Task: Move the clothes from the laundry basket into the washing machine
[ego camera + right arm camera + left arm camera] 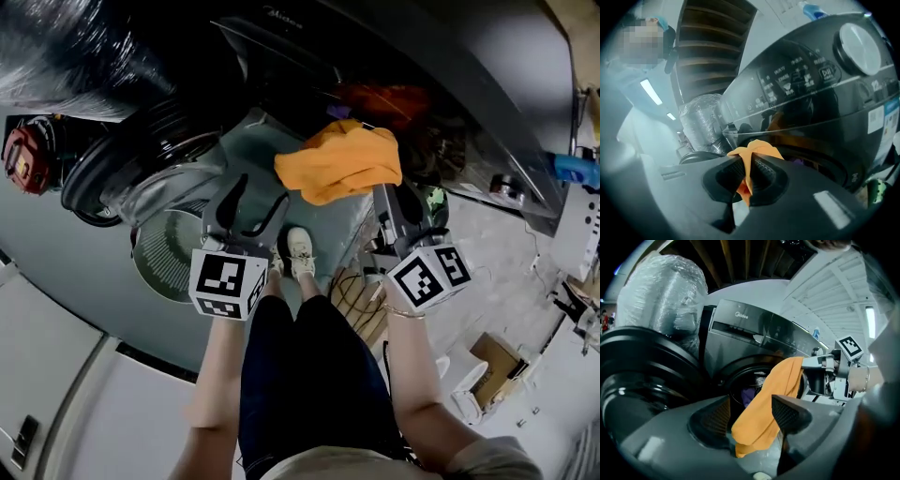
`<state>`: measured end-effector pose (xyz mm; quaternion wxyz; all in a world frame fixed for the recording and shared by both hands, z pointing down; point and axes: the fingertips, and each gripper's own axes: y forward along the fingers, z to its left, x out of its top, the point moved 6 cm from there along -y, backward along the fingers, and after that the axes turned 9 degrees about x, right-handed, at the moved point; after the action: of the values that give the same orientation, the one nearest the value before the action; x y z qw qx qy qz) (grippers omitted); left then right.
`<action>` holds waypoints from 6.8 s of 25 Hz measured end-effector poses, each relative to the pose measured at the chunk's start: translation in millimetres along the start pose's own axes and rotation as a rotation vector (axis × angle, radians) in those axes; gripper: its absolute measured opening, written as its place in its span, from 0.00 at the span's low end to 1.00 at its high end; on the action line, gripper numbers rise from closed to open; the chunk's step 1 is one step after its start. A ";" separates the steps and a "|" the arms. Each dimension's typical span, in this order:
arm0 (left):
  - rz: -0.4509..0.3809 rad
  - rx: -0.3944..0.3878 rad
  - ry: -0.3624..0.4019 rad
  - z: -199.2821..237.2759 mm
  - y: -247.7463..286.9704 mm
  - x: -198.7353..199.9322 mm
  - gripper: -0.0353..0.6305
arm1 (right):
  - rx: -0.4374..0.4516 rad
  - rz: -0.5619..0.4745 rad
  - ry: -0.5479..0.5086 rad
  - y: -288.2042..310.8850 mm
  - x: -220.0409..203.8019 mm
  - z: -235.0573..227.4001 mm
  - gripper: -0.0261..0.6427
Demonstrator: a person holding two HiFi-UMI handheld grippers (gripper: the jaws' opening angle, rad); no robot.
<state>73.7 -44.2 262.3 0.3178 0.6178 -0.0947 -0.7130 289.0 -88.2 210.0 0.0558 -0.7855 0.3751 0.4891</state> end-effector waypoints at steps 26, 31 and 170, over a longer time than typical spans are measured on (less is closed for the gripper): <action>-0.266 -0.069 -0.065 19.4 152.6 -98.9 0.08 | -0.090 0.045 -0.099 109.6 -139.3 -131.8 0.08; -0.255 -0.077 -0.007 16.7 169.5 -111.8 0.06 | -0.096 0.012 -0.107 115.3 -143.1 -146.4 0.08; -0.113 -0.122 -0.045 24.4 187.3 -175.5 0.07 | -0.363 0.081 0.037 138.8 -235.6 -188.4 0.92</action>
<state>119.8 -96.5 510.5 0.3119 0.5854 -0.0231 -0.7480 279.9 -146.7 536.7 -0.1135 -0.7756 0.3130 0.5363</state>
